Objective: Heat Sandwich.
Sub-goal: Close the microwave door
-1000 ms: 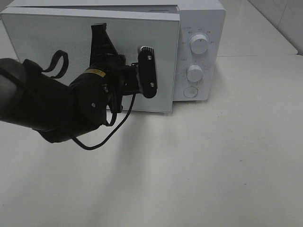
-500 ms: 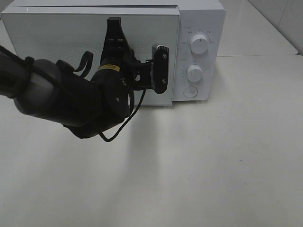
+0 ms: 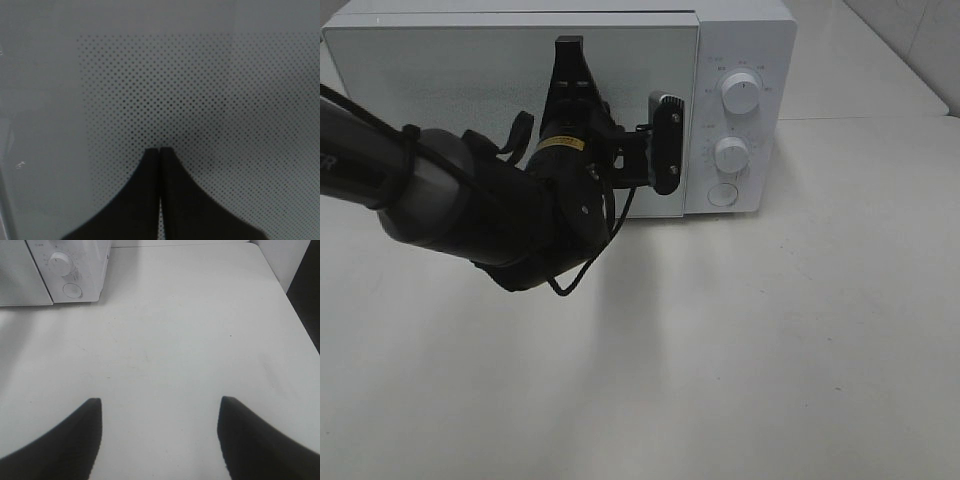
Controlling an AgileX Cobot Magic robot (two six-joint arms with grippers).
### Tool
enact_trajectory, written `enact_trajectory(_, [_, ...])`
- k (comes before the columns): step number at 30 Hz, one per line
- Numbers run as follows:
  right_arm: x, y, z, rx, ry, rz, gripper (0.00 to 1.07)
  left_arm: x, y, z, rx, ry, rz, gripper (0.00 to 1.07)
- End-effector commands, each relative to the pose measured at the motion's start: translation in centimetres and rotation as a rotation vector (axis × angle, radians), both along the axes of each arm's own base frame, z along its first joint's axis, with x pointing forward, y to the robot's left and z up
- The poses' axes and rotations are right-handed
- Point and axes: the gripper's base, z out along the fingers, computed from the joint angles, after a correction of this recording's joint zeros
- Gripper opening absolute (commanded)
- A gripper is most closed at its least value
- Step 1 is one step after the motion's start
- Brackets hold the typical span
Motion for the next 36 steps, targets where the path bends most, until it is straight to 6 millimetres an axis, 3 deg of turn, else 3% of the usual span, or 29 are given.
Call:
enact_trajectory(1, [-0.4,0.0,0.0,-0.002,-0.029,-0.001,0.65,1.1,0.0,0.2,-0.006,-0.034,0.013,0.0])
enact_trajectory(14, [-0.4,0.0,0.0,-0.002,-0.029,-0.001,0.65,2.4,0.8,0.7,-0.008,-0.058,0.032,0.0])
enact_trajectory(27, [-0.4,0.0,0.0,-0.002,-0.029,-0.001,0.65,2.3,0.9,0.9,-0.018,-0.055,0.041,0.0])
enact_trajectory(31, [-0.4,0.0,0.0,-0.002,-0.029,-0.001,0.65,1.6,0.8,1.0,-0.054,-0.041,0.042,0.0])
enact_trajectory(36, [-0.4,0.0,0.0,-0.002,-0.029,-0.001,0.65,-0.6,0.7,0.8,-0.122,0.042,0.006,0.0])
